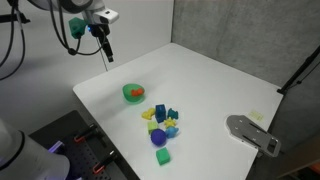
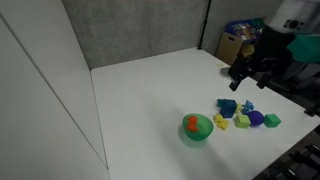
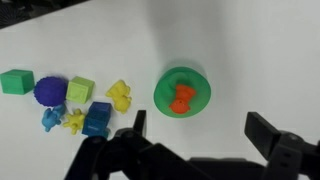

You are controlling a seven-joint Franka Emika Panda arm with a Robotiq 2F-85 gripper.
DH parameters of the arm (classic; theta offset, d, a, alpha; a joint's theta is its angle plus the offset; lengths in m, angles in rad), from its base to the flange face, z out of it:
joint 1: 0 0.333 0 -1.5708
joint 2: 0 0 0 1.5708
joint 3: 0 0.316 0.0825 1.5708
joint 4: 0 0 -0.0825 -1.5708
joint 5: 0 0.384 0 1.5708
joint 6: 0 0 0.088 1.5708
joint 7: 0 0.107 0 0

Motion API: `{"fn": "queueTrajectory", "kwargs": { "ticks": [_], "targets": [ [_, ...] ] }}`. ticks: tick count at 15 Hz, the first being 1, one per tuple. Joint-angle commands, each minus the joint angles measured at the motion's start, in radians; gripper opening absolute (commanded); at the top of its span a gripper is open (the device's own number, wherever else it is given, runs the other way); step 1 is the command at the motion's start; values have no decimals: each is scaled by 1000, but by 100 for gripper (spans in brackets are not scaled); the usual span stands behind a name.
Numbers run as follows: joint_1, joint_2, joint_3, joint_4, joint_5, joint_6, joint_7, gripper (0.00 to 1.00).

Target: Put the orange toy in the green bowl

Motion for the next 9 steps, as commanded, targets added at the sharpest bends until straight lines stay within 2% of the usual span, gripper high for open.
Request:
{"fn": "queueTrajectory", "kwargs": {
  "ticks": [1, 5, 7, 9],
  "targets": [
    [-52, -197, 15, -73, 43, -161, -56, 100],
    [-113, -357, -5, -104, 31, -341, -119, 100],
    [-150, -399, -16, -94, 6, -419, -189, 100],
    [-171, -432, -47, -83, 3, -463, -324, 100]
  ]
}}
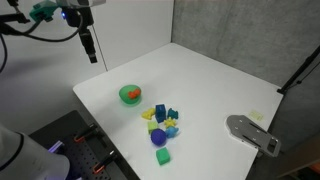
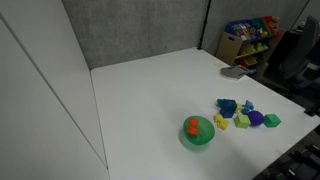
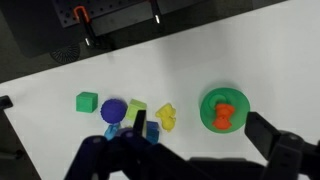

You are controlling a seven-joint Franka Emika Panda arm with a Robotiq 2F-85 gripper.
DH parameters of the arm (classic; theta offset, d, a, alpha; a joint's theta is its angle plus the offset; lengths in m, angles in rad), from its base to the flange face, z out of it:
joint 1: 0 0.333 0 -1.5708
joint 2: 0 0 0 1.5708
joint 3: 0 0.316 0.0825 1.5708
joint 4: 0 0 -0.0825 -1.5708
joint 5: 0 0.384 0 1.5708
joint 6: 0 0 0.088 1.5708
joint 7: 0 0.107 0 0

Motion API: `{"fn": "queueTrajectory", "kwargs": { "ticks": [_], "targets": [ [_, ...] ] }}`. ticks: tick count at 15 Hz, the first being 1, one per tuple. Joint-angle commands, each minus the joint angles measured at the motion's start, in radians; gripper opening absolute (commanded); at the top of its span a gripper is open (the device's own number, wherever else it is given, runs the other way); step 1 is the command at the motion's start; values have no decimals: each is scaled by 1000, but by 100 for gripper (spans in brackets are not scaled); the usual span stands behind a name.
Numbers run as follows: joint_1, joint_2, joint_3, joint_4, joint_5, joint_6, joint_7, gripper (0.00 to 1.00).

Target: Put the orange toy in the green bowl

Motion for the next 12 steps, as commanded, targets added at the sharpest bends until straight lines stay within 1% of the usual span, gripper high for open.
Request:
{"fn": "queueTrajectory", "kwargs": {
  "ticks": [1, 3, 6, 8, 9, 12],
  "targets": [
    [-38, -70, -51, 9, -10, -74, -217, 100],
    [-43, -91, -88, 18, 1, -94, -335, 100],
    [-50, -109, -123, 27, 2, -116, -439, 100],
    [-57, -120, -125, 25, -4, -123, -468, 100],
    [-64, -105, -107, 12, 9, -94, -433, 100],
    [-65, -112, -110, 12, 8, -96, -451, 100]
  ]
}}
